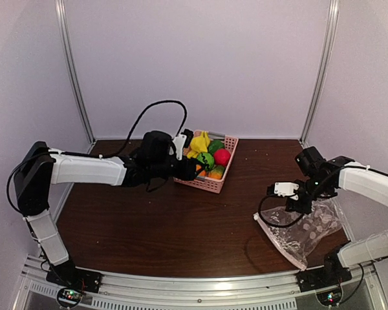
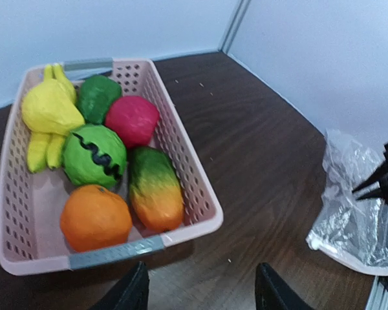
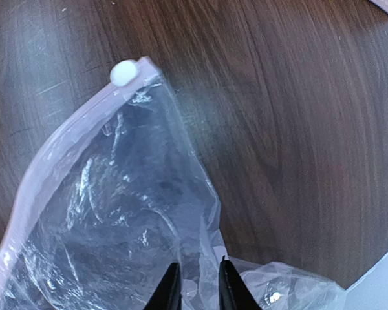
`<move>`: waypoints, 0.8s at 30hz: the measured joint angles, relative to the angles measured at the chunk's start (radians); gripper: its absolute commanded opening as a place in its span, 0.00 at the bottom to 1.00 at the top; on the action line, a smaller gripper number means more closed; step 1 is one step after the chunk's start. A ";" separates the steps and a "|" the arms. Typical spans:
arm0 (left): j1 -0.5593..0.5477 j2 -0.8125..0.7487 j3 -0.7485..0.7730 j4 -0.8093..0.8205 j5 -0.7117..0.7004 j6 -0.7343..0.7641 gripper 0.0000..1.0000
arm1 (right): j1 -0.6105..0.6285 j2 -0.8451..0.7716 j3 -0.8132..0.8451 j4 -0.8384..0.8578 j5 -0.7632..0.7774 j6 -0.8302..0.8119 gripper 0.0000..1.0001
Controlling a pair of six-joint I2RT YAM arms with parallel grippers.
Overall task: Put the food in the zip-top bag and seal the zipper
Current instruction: Move the bin to the center of the board, then pick up the zipper food storage bag from the center of the board.
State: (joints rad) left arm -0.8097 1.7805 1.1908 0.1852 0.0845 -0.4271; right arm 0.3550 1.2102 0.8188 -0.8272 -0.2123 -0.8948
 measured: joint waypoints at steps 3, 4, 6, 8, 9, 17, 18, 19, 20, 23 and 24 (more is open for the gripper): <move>-0.067 0.000 -0.060 0.025 0.023 -0.028 0.57 | -0.005 0.011 0.044 -0.004 0.000 0.003 0.00; -0.088 0.003 -0.064 0.034 0.029 -0.038 0.57 | -0.007 0.012 0.060 -0.007 -0.003 0.002 0.00; -0.119 0.008 -0.063 0.064 0.037 -0.053 0.58 | -0.013 0.006 0.106 -0.014 -0.024 0.008 0.00; -0.142 0.016 -0.055 0.102 0.056 -0.076 0.58 | -0.015 -0.015 0.159 -0.012 -0.060 0.024 0.00; -0.146 0.021 -0.051 0.119 0.068 -0.087 0.59 | -0.015 -0.031 0.184 -0.010 -0.082 0.034 0.00; -0.146 0.097 -0.003 0.245 0.200 -0.154 0.51 | -0.015 -0.112 0.264 0.036 -0.220 0.109 0.00; -0.147 0.101 -0.002 0.251 0.211 -0.156 0.49 | -0.015 -0.111 0.264 0.035 -0.235 0.114 0.00; -0.148 0.105 -0.002 0.261 0.224 -0.155 0.47 | -0.015 -0.109 0.264 0.035 -0.246 0.117 0.00; -0.148 0.106 -0.001 0.266 0.235 -0.153 0.46 | -0.015 -0.109 0.264 0.033 -0.261 0.119 0.00; -0.148 0.111 -0.001 0.288 0.270 -0.145 0.45 | -0.015 -0.108 0.272 0.023 -0.296 0.125 0.00; -0.148 0.113 0.000 0.292 0.281 -0.143 0.45 | -0.015 -0.108 0.277 0.022 -0.309 0.130 0.00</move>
State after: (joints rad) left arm -0.9577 1.8935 1.1908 0.4774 0.3653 -0.5697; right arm 0.3397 1.1019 1.0954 -0.8051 -0.5213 -0.7643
